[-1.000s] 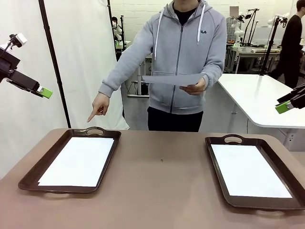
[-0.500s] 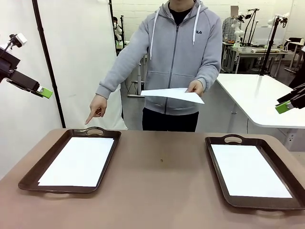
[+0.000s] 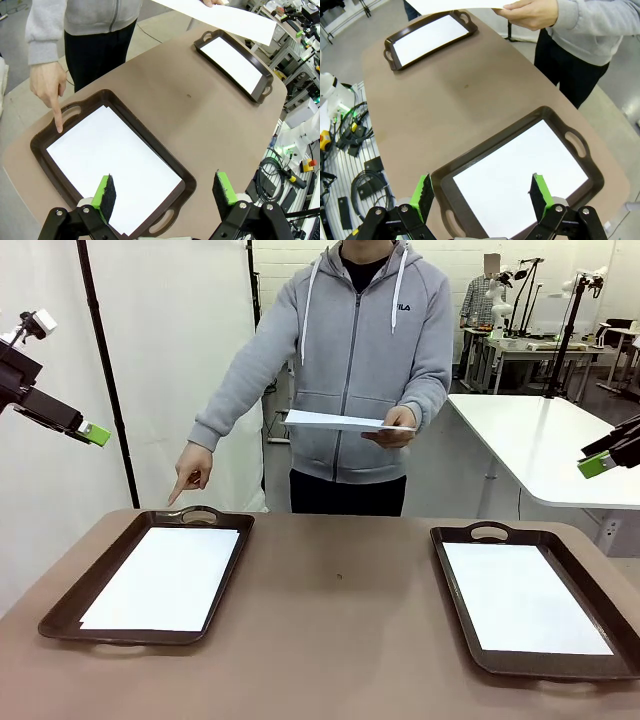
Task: Sort the A4 documents.
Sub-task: Receive the A4 Paper.
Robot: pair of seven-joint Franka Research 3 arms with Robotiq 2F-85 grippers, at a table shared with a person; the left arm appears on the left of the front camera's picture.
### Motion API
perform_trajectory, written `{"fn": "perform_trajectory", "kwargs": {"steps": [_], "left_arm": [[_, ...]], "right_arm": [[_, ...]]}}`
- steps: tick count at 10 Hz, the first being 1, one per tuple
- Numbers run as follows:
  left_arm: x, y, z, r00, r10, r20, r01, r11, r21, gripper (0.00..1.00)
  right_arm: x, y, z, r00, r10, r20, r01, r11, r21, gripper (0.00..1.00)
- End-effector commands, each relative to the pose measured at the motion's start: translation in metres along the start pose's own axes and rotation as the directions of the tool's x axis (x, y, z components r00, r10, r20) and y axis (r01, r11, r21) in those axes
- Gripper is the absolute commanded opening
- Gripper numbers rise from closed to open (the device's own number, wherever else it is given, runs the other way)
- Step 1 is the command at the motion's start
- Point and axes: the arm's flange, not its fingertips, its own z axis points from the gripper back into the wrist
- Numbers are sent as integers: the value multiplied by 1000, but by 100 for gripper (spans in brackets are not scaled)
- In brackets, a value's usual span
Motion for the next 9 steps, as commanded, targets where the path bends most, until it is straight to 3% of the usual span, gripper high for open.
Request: {"fn": "perform_trajectory", "kwargs": {"steps": [1, 4, 5, 9], "left_arm": [[1, 0, 1, 1000, -3, 9, 3, 1000, -5, 100], [0, 0, 0, 1000, 0, 0, 0, 1000, 0, 100], [4, 2, -6, 1000, 27, 15, -27, 998, -54, 100], [32, 6, -28, 967, 252, 34, -242, 954, -177, 100]], "right_arm": [[0, 0, 0, 1000, -2, 4, 2, 1000, 4, 100], [0, 0, 0, 1000, -2, 4, 2, 1000, 4, 100], [0, 0, 0, 1000, -2, 4, 2, 1000, 4, 100], [0, 0, 0, 1000, -2, 4, 2, 1000, 4, 100]]}}
